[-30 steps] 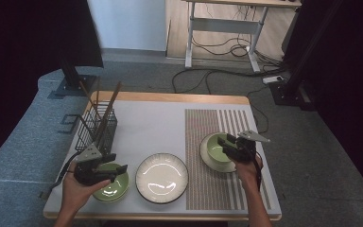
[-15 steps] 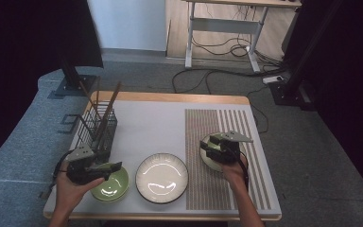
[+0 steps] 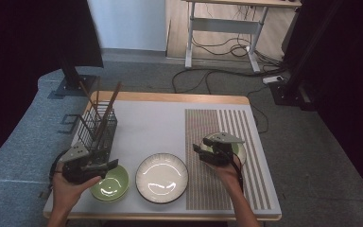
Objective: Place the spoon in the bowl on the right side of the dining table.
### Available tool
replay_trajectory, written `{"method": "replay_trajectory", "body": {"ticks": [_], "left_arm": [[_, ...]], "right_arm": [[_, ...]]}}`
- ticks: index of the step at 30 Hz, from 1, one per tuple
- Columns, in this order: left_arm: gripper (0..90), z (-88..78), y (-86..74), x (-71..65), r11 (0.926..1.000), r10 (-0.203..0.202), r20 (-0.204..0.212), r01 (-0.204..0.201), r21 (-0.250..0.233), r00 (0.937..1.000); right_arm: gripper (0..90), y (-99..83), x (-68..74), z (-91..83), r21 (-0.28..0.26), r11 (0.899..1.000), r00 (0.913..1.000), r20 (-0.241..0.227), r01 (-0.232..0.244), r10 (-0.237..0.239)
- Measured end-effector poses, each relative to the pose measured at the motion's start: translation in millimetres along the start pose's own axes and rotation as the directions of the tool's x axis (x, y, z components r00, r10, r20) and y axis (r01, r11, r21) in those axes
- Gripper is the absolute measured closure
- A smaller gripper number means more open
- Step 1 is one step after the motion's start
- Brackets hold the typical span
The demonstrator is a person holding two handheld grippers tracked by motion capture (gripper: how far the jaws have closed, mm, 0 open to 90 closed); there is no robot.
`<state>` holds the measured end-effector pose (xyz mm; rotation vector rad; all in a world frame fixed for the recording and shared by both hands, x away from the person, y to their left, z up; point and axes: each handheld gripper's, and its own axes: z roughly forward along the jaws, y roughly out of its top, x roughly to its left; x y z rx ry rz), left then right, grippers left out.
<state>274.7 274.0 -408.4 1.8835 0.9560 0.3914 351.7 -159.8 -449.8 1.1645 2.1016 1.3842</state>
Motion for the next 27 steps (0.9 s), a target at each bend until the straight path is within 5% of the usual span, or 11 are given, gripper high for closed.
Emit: {"method": "replay_trajectory", "body": {"ticks": [11,27], "left_arm": [[34.9,-12.2,8.8,8.0,0.9964,-0.037,-0.002,0.037,-0.076,0.9993],[37.8,-15.4,23.8,24.2,0.9956,-0.043,-0.037,0.04,-0.084,0.9984]], "right_arm": [[46.6,-4.1,3.8,3.1,0.017,1.0,1.0,0.0,-0.004,0.004],[46.2,-4.1,3.0,4.6,0.024,1.0,1.0,0.0,0.003,-0.003]]}}
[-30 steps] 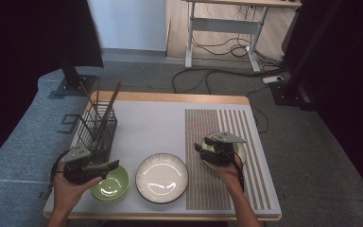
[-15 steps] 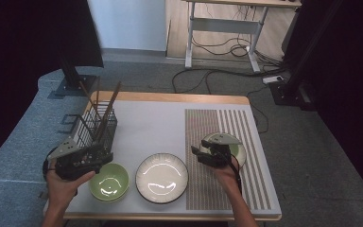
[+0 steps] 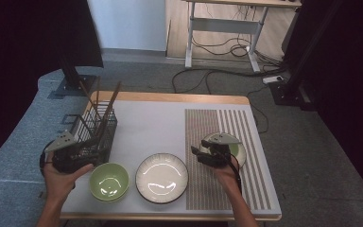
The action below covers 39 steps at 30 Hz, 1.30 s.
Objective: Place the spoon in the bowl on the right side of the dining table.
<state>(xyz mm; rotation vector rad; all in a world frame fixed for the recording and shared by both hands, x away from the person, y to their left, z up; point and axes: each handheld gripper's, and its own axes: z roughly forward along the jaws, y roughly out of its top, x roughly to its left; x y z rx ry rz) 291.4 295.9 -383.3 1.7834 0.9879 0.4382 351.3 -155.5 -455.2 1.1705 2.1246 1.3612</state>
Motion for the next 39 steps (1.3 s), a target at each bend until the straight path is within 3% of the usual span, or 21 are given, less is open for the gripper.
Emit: {"method": "replay_trajectory", "body": {"ticks": [5,10,22,28,39], "left_arm": [[38.9,-4.3,3.8,14.5,0.9995,-0.031,-0.012,0.031,-0.002,0.9994],[39.7,-6.0,3.7,25.0,0.9995,-0.033,-0.047,0.032,-0.007,0.9984],[43.5,-4.0,4.3,40.0,0.9989,-0.045,-0.079,0.043,-0.019,0.9959],[46.1,-2.1,4.1,49.0,0.9986,-0.051,-0.128,0.048,-0.022,0.9905],[47.5,-0.5,5.3,59.6,0.9988,-0.049,-0.158,0.048,-0.011,0.9862]], "right_arm": [[46.0,-0.2,-1.0,2.1,0.007,1.0,1.0,0.002,-0.003,0.003],[45.7,-1.0,0.3,5.8,0.017,1.0,1.0,0.003,0.004,-0.005],[45.7,-1.6,-0.8,5.5,0.018,1.0,1.0,0.009,0.001,-0.002],[45.7,-2.4,-2.9,5.2,0.022,1.0,0.9999,0.016,0.001,-0.002],[45.7,-2.6,-3.8,5.0,0.022,1.0,0.9998,0.019,0.0,0.0]]}}
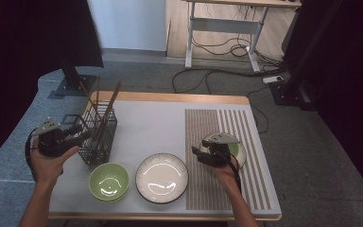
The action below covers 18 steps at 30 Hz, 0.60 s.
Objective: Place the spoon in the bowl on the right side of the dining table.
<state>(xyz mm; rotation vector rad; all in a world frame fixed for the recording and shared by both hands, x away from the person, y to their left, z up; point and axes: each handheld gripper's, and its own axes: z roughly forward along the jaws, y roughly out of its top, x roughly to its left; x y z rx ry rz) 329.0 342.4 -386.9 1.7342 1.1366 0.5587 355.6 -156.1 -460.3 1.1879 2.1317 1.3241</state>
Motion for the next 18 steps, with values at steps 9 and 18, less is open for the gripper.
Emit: {"method": "replay_trajectory", "body": {"ticks": [9,18], "left_arm": [[47.5,-1.1,0.6,10.5,0.9999,-0.012,-0.025,0.012,-0.003,0.9996],[47.6,3.0,0.1,20.8,0.9997,-0.025,-0.04,0.025,0.003,0.9989]], "right_arm": [[45.6,-1.2,0.8,1.7,0.007,1.0,0.9999,0.01,0.008,-0.008],[45.8,-1.5,3.2,1.5,-0.007,0.999,0.999,0.031,0.032,-0.032]]}}
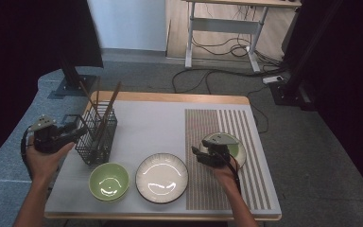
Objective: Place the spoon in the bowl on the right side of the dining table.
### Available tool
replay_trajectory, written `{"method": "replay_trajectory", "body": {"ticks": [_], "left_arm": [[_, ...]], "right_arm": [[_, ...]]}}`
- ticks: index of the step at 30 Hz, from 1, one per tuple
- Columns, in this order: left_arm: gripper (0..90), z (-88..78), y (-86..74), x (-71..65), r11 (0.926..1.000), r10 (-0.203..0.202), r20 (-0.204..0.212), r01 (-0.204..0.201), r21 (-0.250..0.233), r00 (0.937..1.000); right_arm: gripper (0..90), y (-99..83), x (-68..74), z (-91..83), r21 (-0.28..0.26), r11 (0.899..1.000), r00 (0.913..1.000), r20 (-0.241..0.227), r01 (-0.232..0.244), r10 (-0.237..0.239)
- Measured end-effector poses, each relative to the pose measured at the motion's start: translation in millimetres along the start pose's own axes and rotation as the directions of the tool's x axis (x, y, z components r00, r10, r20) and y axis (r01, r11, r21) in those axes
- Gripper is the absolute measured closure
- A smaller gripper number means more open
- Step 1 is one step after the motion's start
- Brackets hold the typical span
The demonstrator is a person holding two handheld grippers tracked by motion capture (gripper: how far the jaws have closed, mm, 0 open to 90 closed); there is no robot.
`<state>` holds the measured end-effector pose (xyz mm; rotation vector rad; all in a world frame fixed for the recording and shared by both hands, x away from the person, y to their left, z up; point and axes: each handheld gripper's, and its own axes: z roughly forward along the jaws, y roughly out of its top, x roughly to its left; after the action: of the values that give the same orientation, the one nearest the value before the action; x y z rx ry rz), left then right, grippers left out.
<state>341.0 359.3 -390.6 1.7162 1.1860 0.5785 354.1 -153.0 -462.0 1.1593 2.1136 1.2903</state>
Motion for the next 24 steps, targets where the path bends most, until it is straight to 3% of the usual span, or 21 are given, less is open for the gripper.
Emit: {"method": "replay_trajectory", "body": {"ticks": [5,24], "left_arm": [[47.7,6.9,2.5,4.8,0.9999,0.005,-0.02,-0.005,0.012,0.9998],[49.3,20.6,11.2,20.6,0.9998,-0.007,-0.035,0.007,0.016,0.9994]], "right_arm": [[45.7,0.0,0.7,0.5,0.002,1.0,1.0,-0.001,0.006,-0.006],[45.7,-1.3,0.5,2.2,0.022,1.0,1.0,-0.009,0.002,-0.002]]}}
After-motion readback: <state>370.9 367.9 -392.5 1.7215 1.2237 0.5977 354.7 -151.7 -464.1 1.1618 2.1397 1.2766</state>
